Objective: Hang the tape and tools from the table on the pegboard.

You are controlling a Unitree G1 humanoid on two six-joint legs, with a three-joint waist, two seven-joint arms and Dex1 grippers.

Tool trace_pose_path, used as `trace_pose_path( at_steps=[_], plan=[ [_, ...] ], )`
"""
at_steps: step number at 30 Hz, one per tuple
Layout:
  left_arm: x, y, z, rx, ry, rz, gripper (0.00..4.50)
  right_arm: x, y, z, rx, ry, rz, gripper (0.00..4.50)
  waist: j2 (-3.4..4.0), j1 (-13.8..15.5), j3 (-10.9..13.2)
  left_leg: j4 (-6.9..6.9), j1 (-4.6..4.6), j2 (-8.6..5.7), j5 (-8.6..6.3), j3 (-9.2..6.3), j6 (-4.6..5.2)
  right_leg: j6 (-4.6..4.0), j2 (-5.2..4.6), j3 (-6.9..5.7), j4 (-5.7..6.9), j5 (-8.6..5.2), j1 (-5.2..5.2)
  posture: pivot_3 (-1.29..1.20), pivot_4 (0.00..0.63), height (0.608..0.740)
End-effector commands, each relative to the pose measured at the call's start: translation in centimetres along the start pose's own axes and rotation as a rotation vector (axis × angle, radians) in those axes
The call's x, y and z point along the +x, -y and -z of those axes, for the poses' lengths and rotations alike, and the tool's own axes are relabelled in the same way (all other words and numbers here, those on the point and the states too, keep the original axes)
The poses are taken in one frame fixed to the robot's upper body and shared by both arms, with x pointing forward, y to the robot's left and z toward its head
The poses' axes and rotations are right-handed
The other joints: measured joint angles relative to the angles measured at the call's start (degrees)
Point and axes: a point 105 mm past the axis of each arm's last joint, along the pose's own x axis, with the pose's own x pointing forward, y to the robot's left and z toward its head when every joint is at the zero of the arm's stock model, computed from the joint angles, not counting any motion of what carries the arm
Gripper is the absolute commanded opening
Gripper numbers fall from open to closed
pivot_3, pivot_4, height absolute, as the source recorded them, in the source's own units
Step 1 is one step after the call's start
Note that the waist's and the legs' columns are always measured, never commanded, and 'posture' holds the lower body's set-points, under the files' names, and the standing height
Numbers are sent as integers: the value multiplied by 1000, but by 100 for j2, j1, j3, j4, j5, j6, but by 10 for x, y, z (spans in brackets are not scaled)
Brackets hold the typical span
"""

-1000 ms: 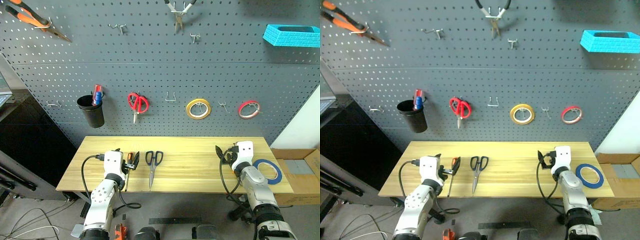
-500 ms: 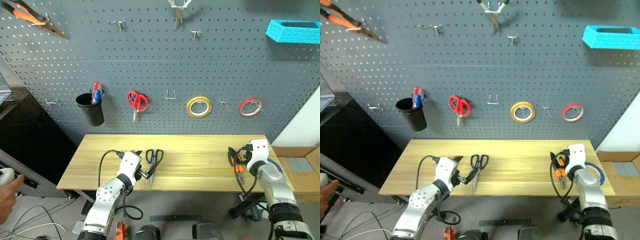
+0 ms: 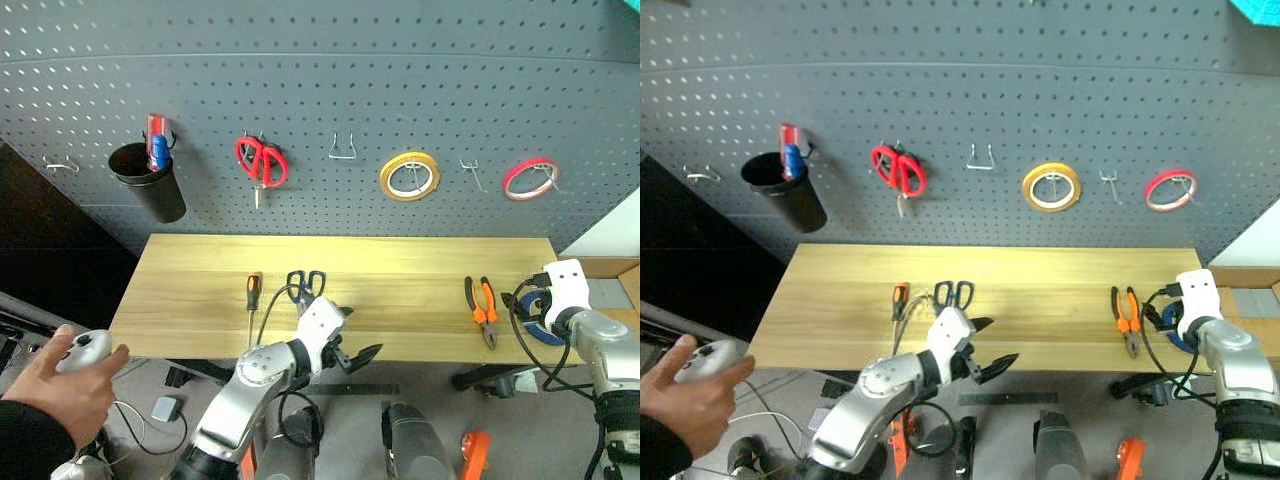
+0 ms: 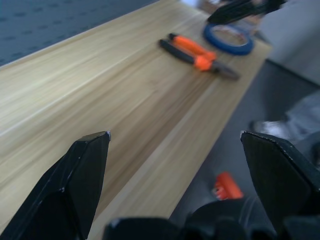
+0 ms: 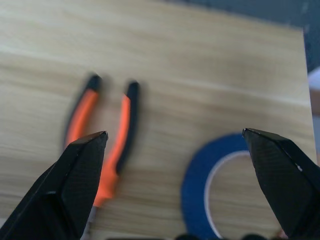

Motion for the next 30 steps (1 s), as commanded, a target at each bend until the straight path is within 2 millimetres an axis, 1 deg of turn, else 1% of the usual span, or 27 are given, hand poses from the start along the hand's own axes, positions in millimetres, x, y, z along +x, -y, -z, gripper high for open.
trace_pose_path(
  at_steps=[1, 2, 6, 11, 16, 21, 24, 25, 30],
  plan=[
    [17, 20, -11, 13, 34, 89, 4460, -2, 20, 0, -2, -49, 34, 4500, -10, 3, 72, 3, -3, -1, -2, 1, 3, 0, -1, 0, -2, 0, 0, -160, 333, 740],
    [21, 24, -14, 20, 38, 108, 4460, -1, 23, 1, 10, -64, 41, 4500, -15, 4, 105, 5, -9, -1, -3, -1, 5, 1, -1, -2, -2, 1, -3, -160, 338, 740],
    [35, 52, -23, 15, 57, 210, 4460, 3, 26, 12, 44, -136, 23, 4500, -27, 1, 191, 12, -27, -1, -5, -1, 8, 1, -2, -5, -1, 1, -14, -160, 349, 740],
    [39, 71, -25, 30, 46, 258, 4460, 6, 27, 26, 95, -199, -3, 4500, -28, 0, 260, 14, -33, -1, -5, 2, 9, 3, -3, -3, 1, 2, -22, -151, 356, 740],
    [34, 76, -25, 29, 40, 247, 4460, 10, 24, 34, 133, -225, -31, 4500, -37, -4, 326, 20, -34, 1, -5, 8, 9, 5, -3, 0, 4, 3, -23, -137, 365, 740],
    [28, 73, -26, 25, 33, 220, 4460, 14, 19, 48, 172, -271, -43, 4500, -60, -2, 366, 28, -36, 2, -5, 8, 8, 8, -3, 0, 3, 5, -23, -126, 371, 740],
    [26, 66, -30, 23, 37, 185, 4500, 17, 18, 52, 193, -279, -39, 3887, -74, 6, 374, 35, -39, 2, -5, 7, 8, 12, -3, 0, 2, 7, -22, -118, 372, 740],
    [26, 64, -31, 18, 39, 178, 4500, 18, 18, 52, 193, -276, -40, 3592, -77, 11, 376, 39, -40, 2, -5, 5, 8, 13, -3, -1, 2, 8, -21, -114, 371, 740],
    [24, 59, -32, 23, 34, 158, 4500, 20, 19, 50, 199, -267, -23, 1801, -87, 24, 382, 62, -44, -1, -6, -1, 8, 22, -3, -4, -1, 13, -9, -110, 368, 740]
  ],
)
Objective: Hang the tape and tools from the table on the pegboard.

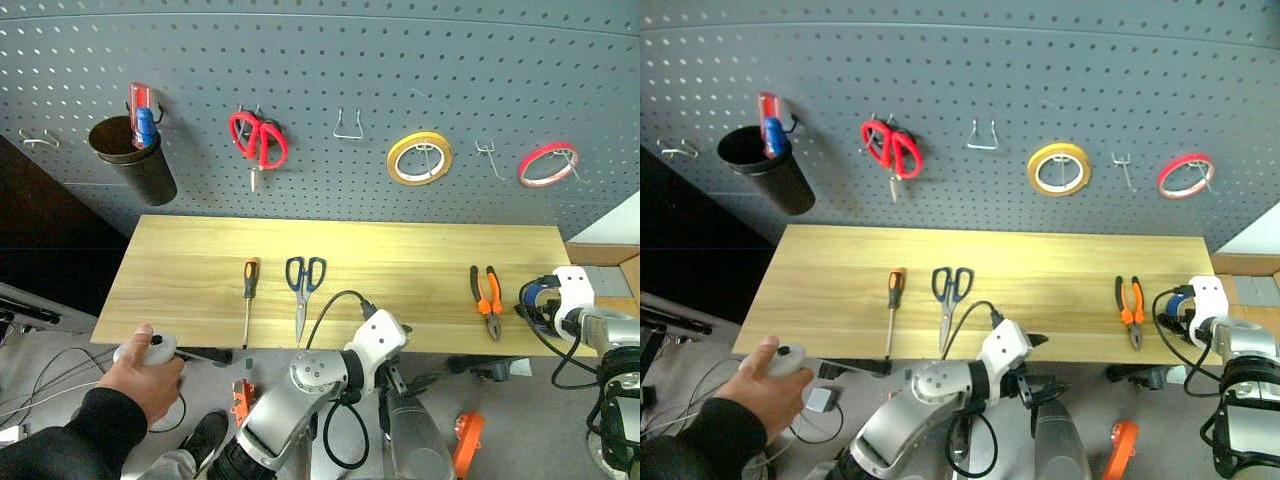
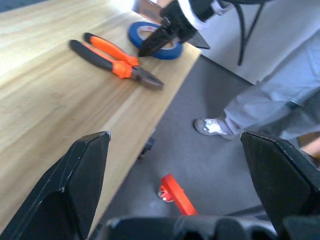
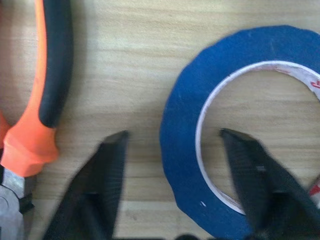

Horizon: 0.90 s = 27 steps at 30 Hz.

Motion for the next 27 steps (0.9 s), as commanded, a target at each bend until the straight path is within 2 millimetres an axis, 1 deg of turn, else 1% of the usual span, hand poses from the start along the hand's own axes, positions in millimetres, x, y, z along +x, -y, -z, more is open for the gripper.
trace_pose_path(
  at_steps=[1, 3, 4, 5, 9, 12, 13, 16, 20, 24, 27],
  plan=[
    [-3, 4, -13, 17, 42, 9, 4500, 2, 4, 15, 15, -45, 27, 1472, -3, 1, 3, 6, -2, 0, -1, 0, 1, 2, 0, 0, 0, 1, 1, -111, 366, 740],
    [-4, 2, -13, 17, 42, 3, 4500, 1, 7, 13, 6, -31, 52, 769, -3, 8, 3, 11, -5, -1, -1, -2, 1, 4, 0, 0, 0, 3, 1, -116, 362, 740],
    [-5, 0, -13, 15, 43, -4, 4500, 0, 10, 10, 31, -11, 79, 464, -3, 11, 3, 12, -7, -1, -1, -3, 1, 6, 0, 0, -1, 4, 1, -119, 360, 740],
    [-6, -1, -13, 10, 44, -12, 4500, -2, 14, 7, 52, 8, 105, 361, -2, 15, 3, 15, -8, -1, -1, -3, 2, 7, -1, 0, -1, 4, 1, -120, 358, 740],
    [-8, -9, -15, 4, 55, -34, 4500, -12, 24, -13, 53, 116, 192, 361, 8, 44, 4, 15, -17, -4, -2, -5, 2, 8, -4, 0, -1, 5, -8, -123, 349, 740],
    [-10, -19, -22, 14, 92, -73, 4500, -28, 18, -30, 31, 256, 223, 360, 26, 50, -5, 20, -74, -4, -1, -5, 2, 10, -4, 7, 13, 8, -78, -134, 343, 740],
    [-10, -22, -23, 15, 103, -88, 4500, -32, 16, -33, 31, 284, 227, 360, 28, 47, -6, 25, -91, -6, 0, -4, 1, 9, -4, 8, 23, 12, -97, -134, 343, 740],
    [-14, -33, -33, 0, 174, -133, 4500, -65, 7, -52, 71, 450, 289, 359, 44, 48, -12, 30, -92, -6, 0, -3, 1, 8, -4, 8, 36, 13, -103, -143, 333, 740],
    [-18, -34, -46, 6, 251, -139, 4500, -106, -6, -65, 100, 597, 336, 359, 54, 61, -15, 33, -92, -6, -1, -8, 1, 10, -5, 17, 59, 11, -113, -156, 328, 740],
    [-22, -35, -58, 36, 322, -150, 4500, -146, -25, -88, 120, 799, 260, 359, 55, 67, -15, 38, -89, -3, 0, -6, 1, 13, -3, 19, 58, 10, -114, -181, 324, 740],
    [-26, -37, -67, 51, 365, -165, 4500, -162, -34, -97, 120, 867, 217, 359, 55, 57, -15, 43, -86, -2, 1, -4, 2, 15, -3, 25, 62, 11, -114, -188, 321, 740]
  ],
)
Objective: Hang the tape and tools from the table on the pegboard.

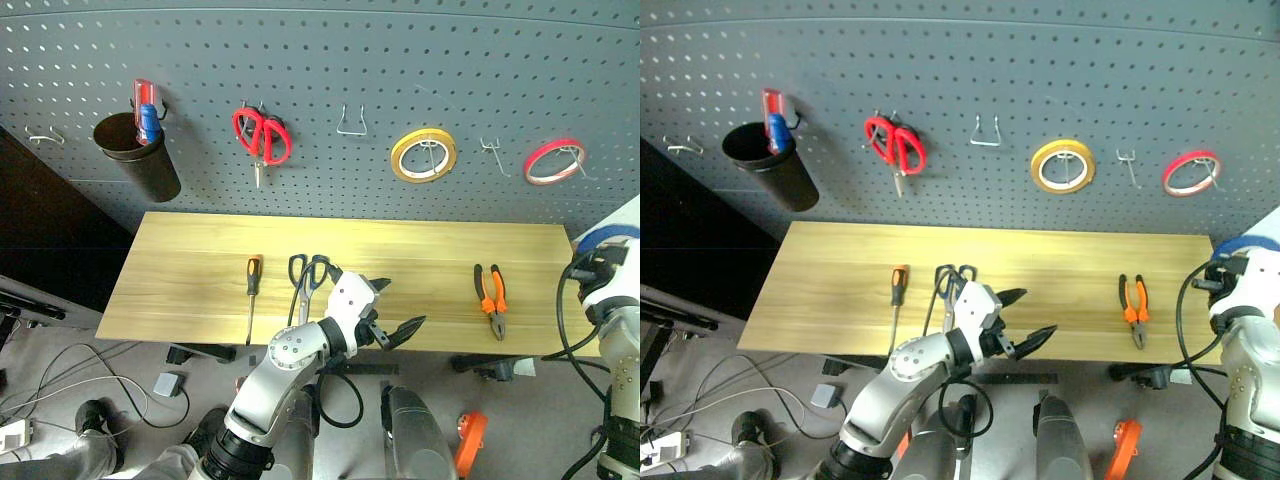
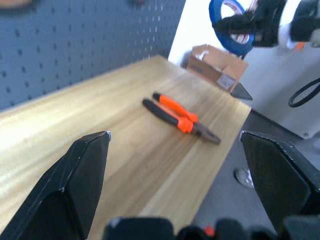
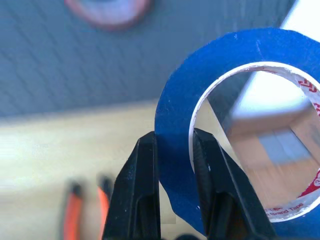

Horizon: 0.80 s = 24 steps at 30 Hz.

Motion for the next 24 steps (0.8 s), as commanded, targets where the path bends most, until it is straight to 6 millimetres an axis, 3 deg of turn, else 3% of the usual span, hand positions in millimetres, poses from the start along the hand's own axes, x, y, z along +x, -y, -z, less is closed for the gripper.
trace_pose_path(
  at_steps=[1, 5, 8, 13, 17, 20, 24],
  plan=[
    [-1, 3, -23, 29, 108, 6, 4500, -12, -4, -32, 15, 124, -37, 359, 0, -5, 0, 0, 0, 0, 0, 0, 0, 0, 0, 0, 0, 0, 0, -188, 321, 740],
    [0, 1, -30, 43, 143, 0, 4500, -5, -14, -51, 36, 187, -88, 359, 0, -55, 0, -1, 0, -1, 0, 3, 1, -2, 1, 0, 1, 1, 0, -188, 318, 740],
    [3, -4, -36, 72, 171, -31, 4500, 7, -34, -65, 38, 224, -180, 359, 0, -106, 0, 0, 1, -1, 1, 6, 1, -2, 0, 3, 5, 1, -2, -188, 315, 740],
    [6, -3, -43, 81, 202, -33, 4500, 17, -39, -75, 67, 258, -198, 359, 0, -91, 0, 0, 3, -2, 2, 17, 3, -4, 4, -6, 19, 1, -1, -176, 310, 740],
    [3, -1, -40, 71, 194, -34, 4500, 6, -59, -85, 52, 300, -245, 359, 1, -84, 0, -3, 1, -5, 2, 14, 4, -5, 3, -7, 20, 1, -2, -178, 307, 740],
    [2, 0, -35, 69, 174, -33, 4500, -1, -53, -94, 25, 350, -133, 359, 1, -82, 0, -5, 1, -5, 1, 14, 4, -5, 2, -5, 21, 1, -4, -171, 309, 740],
    [0, -2, -32, 67, 164, -36, 4500, -21, -76, -87, -3, 335, -154, 359, 2, -80, -1, -2, 1, -5, 2, 3, 3, -4, 3, -8, 27, 1, -6, -177, 307, 740]
  ],
)
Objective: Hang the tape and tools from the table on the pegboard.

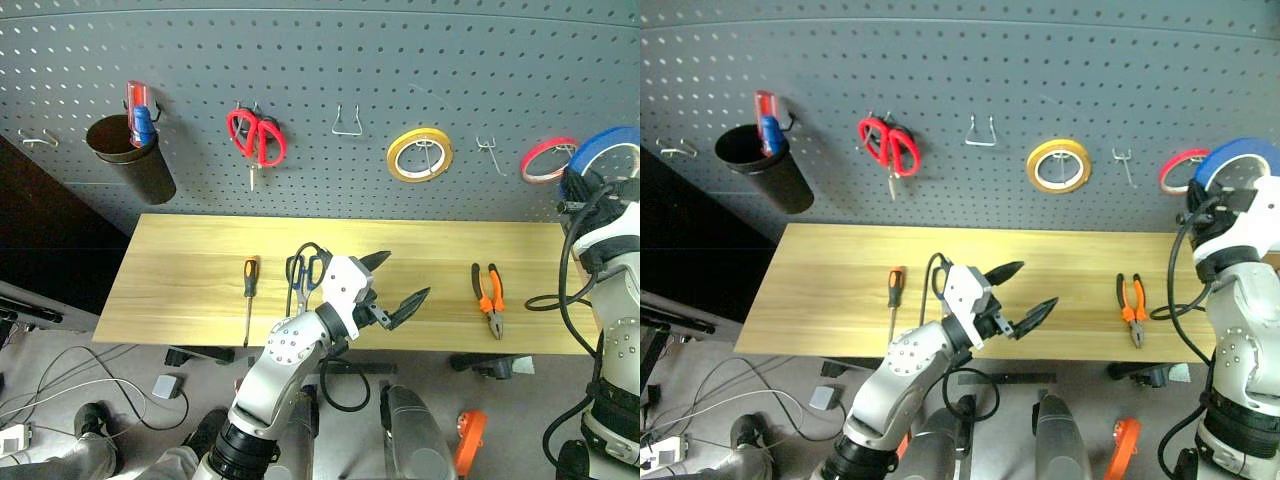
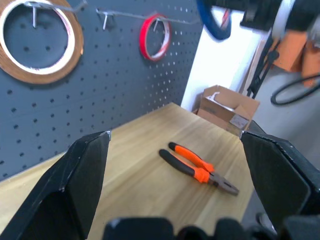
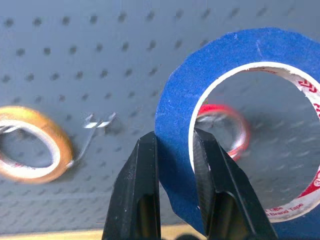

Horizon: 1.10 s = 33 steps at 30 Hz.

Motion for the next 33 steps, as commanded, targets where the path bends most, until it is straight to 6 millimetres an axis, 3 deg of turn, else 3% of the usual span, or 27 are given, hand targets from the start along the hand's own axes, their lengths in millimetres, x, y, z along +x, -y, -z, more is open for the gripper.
trace_pose_path(
  at_steps=[1, 7, 13, 26, 33],
  plan=[
    [0, 4, -9, 17, 36, 18, 4500, -18, -28, -9, -4, 28, -48, 359, 0, -1, 0, 1, 0, 2, 0, -2, 0, 0, 1, 0, 1, 0, 0, -179, 308, 740],
    [-5, -7, -6, 30, 21, -15, 4500, -25, -87, -19, 26, 42, -237, 358, 2, -39, -1, 4, 1, 4, 4, 10, 1, 1, 2, 33, 7, 0, -19, -183, 305, 740],
    [-10, -18, -7, 49, 27, -64, 4500, -15, -115, -17, 65, 35, -318, 358, 1, -21, -1, 2, 1, 5, 9, 2, 0, -1, 6, 28, 7, 2, -19, -175, 299, 740],
    [-12, -13, -6, 43, 20, -69, 4500, 11, -104, 0, 95, 24, -278, 358, 2, -24, -2, -1, 1, 3, 8, 4, -1, -4, 6, 31, 15, 4, -25, -154, 295, 740],
    [-12, -17, -8, 56, 17, -78, 4500, 26, -121, 18, 131, -17, -334, 358, 3, -29, -2, 2, 1, 4, 9, 10, -1, -6, 7, 38, 18, 6, -29, -145, 292, 740]
  ],
)
